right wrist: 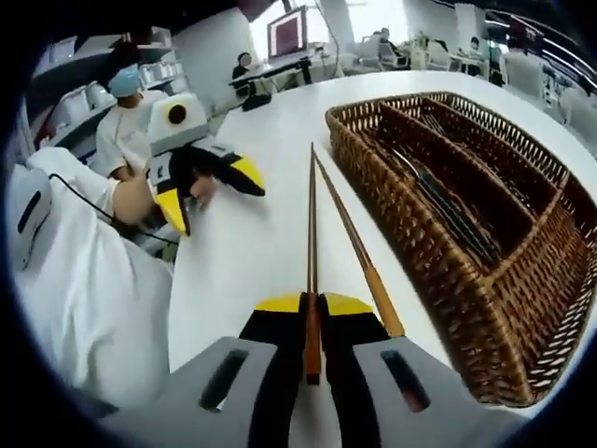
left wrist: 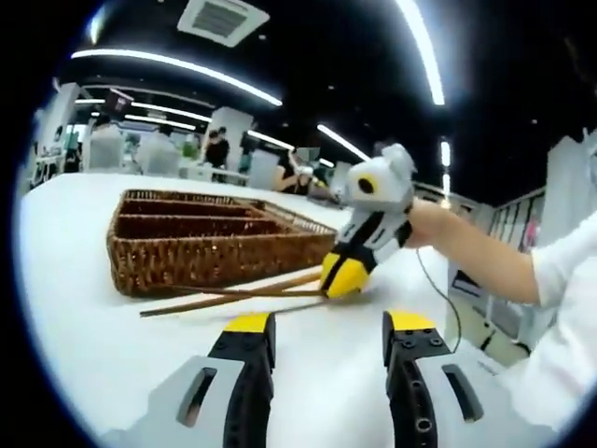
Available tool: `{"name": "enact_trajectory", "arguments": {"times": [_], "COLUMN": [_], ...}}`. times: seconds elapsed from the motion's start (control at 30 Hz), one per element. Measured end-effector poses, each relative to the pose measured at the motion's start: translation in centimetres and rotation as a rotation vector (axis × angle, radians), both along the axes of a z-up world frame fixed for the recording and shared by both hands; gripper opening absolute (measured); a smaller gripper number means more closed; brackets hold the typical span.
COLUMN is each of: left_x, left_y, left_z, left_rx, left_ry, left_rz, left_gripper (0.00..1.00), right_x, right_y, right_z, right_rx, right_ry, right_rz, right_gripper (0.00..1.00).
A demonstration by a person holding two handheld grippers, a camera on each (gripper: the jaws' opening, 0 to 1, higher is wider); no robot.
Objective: Arrange the knives, forks, and spoons in their matching storage slots by inserting each utensil handle-first until every utensil is classified and aligned in the correct compartment
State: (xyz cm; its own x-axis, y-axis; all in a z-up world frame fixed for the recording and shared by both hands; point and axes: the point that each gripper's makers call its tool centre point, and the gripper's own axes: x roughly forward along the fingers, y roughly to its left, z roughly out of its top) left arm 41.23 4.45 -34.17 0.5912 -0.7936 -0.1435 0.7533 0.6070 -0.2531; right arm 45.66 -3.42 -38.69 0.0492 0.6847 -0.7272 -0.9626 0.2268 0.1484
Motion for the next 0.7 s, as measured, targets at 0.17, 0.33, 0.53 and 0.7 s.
{"name": "enact_trajectory", "arguments": {"times": [0.17,0.33,0.53,0.7], "left_x": [0.1,1.2,2.6,2.4], "left_y": [-1.3,-2.6,-3.5,-3.7], "left_z": [-0.5,0.1,1.4,1.8], "left_rx": [-0.01,-0.096,-0.279,-0.31], "left_ry": [0.074,0.132,0.17,0.158], "left_rz": [-0.03,-0.037,-0.035,-0.046], "left_gripper": [0.44,0.37,0.22,0.17], "right_x": [-0.5,-1.4,-2.4,-2.7], "right_y": [0.3,1.0,1.8,2.1], "right_z": [0.5,1.9,3.9,3.9], "right_rx": [0.072,0.187,0.369,0.388], "right_ry": [0.038,0.067,0.114,0.108], "right_rz": [-0.016,-0.022,-0.04,-0.036], "right_gripper": [0.05,0.05,0.05,0.05]}}
